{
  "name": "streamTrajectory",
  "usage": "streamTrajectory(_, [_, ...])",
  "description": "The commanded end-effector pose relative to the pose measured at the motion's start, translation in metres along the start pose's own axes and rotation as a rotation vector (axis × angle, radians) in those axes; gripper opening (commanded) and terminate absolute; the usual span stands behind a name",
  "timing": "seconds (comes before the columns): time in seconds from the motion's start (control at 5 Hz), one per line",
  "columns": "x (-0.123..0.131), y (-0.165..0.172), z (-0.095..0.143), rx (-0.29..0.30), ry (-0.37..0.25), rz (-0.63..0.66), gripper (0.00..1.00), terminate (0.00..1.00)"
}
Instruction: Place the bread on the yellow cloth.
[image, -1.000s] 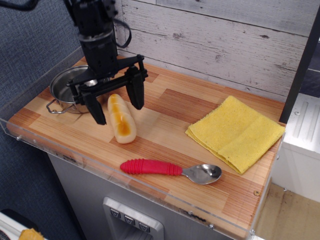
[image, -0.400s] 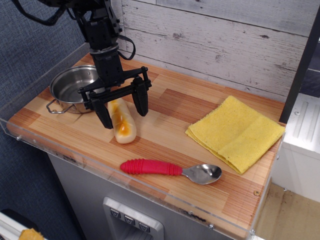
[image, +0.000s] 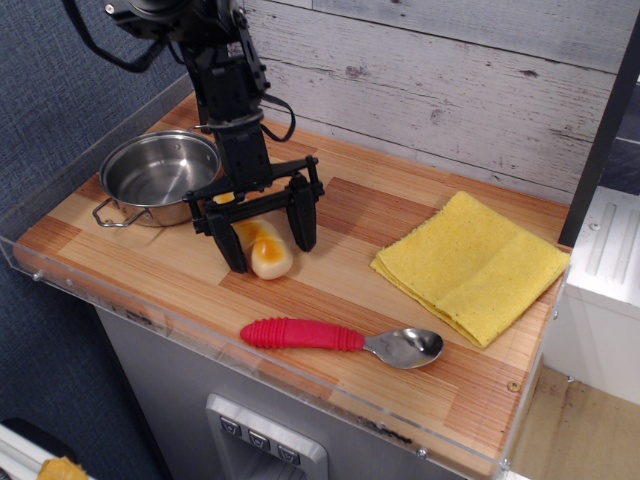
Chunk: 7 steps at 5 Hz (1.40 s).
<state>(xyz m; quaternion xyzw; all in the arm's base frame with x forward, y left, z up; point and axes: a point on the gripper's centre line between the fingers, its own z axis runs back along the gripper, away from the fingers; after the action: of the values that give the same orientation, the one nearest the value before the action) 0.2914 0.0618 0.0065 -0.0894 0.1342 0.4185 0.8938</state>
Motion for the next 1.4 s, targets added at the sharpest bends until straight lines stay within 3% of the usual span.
streamTrajectory(0.0, [-0.007,-0.008,0.006,-0.003,-0.033,-0.04,0.0,0.0])
streamTrajectory(0.4, [-0.008,-0.024,0.017,0.028,-0.083,-0.14,0.0,0.0])
streamTrajectory(0.8, [-0.018,-0.059,0.05,0.063,-0.206,-0.294,0.0,0.0])
streamTrajectory(1.2, [-0.036,-0.078,0.063,0.067,-0.27,-0.348,0.0,0.0])
